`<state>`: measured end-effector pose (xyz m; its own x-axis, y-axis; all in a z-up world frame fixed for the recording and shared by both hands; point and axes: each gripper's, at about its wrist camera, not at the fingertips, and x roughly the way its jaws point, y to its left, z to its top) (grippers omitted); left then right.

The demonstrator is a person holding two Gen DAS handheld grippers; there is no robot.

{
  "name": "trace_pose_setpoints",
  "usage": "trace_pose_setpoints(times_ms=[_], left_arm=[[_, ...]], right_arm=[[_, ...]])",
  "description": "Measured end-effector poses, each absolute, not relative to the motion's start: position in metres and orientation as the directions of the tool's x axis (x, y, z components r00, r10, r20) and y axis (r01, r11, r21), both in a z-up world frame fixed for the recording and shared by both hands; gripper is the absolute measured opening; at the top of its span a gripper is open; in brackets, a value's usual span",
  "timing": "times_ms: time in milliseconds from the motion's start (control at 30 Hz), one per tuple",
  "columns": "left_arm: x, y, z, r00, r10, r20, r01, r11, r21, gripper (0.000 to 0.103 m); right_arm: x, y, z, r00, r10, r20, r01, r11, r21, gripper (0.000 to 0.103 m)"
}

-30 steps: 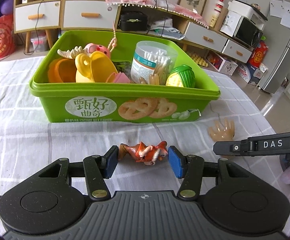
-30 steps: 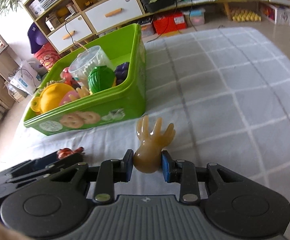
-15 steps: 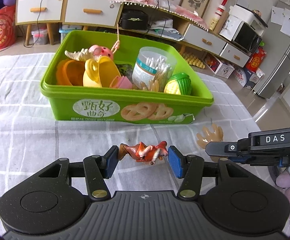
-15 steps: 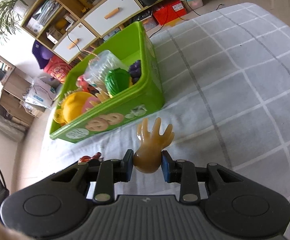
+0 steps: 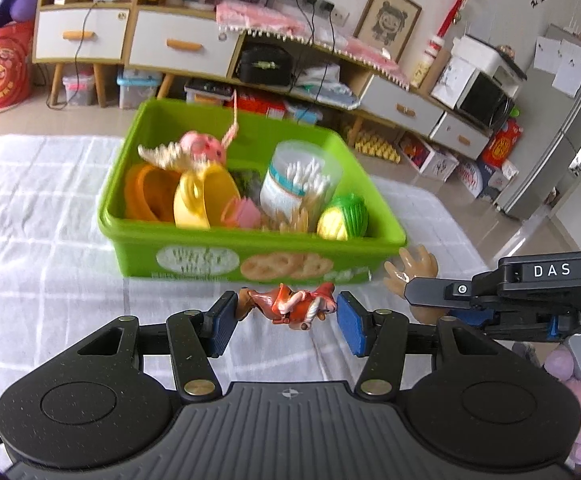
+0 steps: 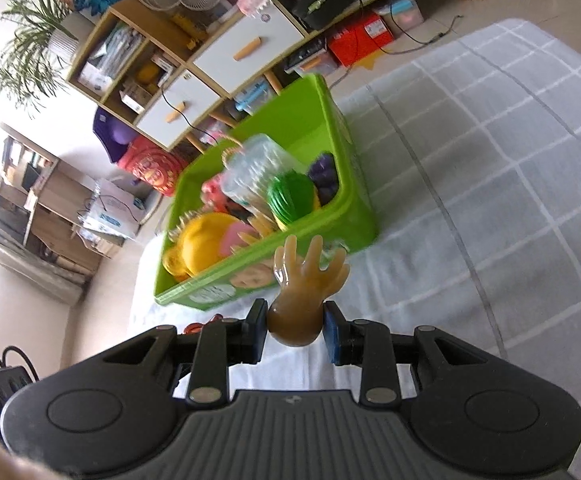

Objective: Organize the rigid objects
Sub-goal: 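Lift the crab toward the bin while the right tool carries the hand toy over it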

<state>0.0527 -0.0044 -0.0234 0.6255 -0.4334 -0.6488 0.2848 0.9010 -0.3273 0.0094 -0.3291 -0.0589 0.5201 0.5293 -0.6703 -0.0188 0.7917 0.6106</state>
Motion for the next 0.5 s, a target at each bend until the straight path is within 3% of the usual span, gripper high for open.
trace_pose_setpoints(times_ms=[300, 500], left_arm=[[0.072, -0.005, -0.011, 0.695, -0.458, -0.554, 0.333, 0.888, -0.316, 0.058], [0.092, -0.019, -0.018, 0.72, -0.439, -0.538, 0.363, 0.898, -0.247, 0.058]], right_arm=[[0.029, -0.324, -0.036, 0.602, 0.524, -0.602, -0.02, 0.763, 0.646, 0.011], [0.051, -0.32, -0.033, 0.651, 0.485, -0.584, 0.02, 0.758, 0.652, 0.011]])
